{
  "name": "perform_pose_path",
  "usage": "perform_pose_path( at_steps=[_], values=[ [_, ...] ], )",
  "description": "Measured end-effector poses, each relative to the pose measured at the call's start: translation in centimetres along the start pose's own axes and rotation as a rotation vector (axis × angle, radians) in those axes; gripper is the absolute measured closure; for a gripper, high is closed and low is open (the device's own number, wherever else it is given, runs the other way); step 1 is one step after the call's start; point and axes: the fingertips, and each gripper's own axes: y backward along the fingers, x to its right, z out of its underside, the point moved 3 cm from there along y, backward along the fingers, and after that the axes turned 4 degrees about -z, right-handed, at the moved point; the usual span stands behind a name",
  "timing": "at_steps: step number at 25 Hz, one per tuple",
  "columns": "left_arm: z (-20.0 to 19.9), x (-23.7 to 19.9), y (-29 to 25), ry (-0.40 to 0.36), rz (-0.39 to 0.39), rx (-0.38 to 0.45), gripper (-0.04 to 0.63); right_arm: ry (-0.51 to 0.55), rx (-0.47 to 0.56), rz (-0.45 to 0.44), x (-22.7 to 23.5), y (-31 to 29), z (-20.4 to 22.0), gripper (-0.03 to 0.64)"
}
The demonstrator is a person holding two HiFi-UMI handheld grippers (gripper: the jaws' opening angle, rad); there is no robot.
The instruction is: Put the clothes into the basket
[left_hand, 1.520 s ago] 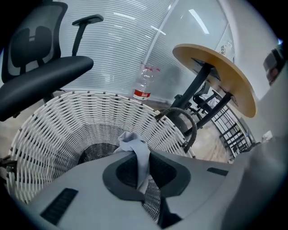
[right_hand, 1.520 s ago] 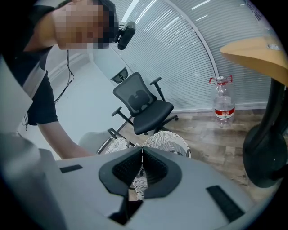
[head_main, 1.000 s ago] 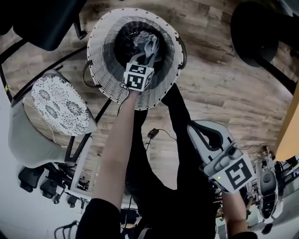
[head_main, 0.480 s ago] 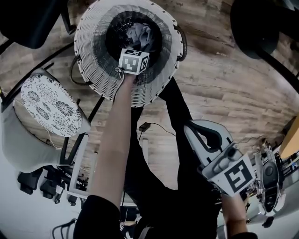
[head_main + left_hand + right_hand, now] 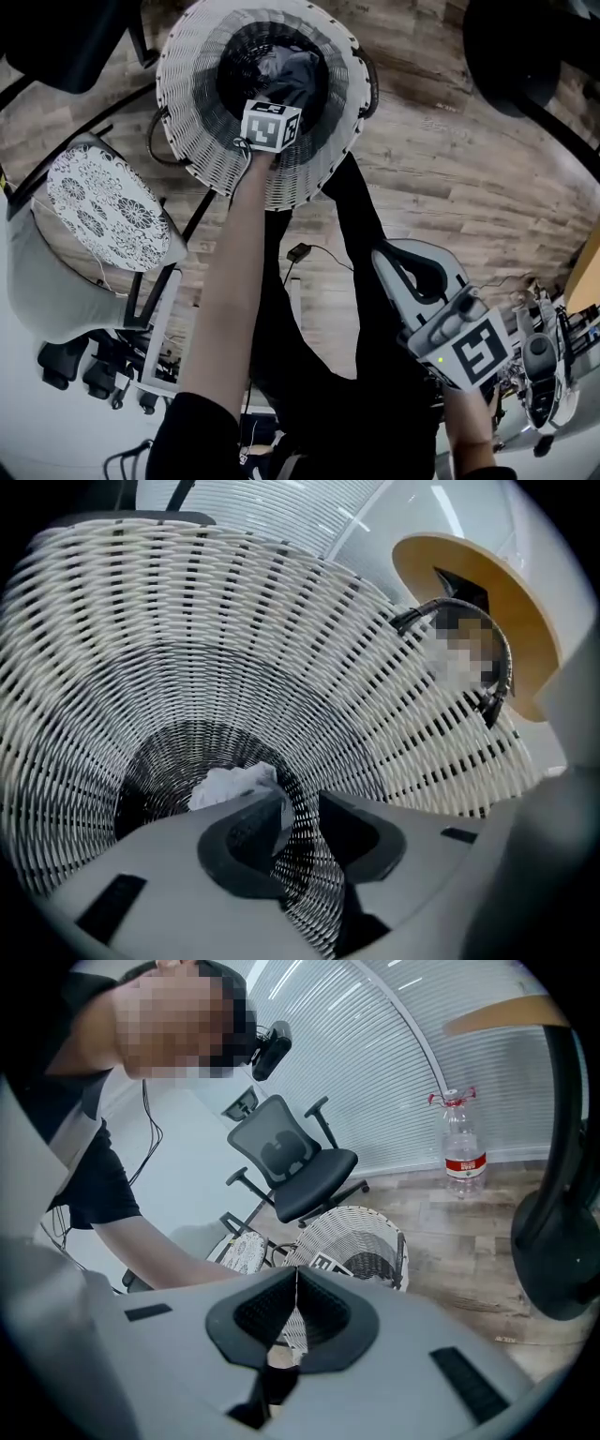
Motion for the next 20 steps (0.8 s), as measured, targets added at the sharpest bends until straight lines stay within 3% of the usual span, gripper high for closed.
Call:
perform_pose_path(
  at_steps=[12,20],
  values=[
    [-1.2,1.9,5.8,-0.053,0.022,-0.003,0.469,0.022,0.014,-0.026,-3.1,0.4,-1.6,0.600],
    [-4.3,3.8,13.3,-0.089,0.061,0.057,0.469,0.072,0.036,-0.038,-6.4,1.6,-5.5,0.600]
  ],
)
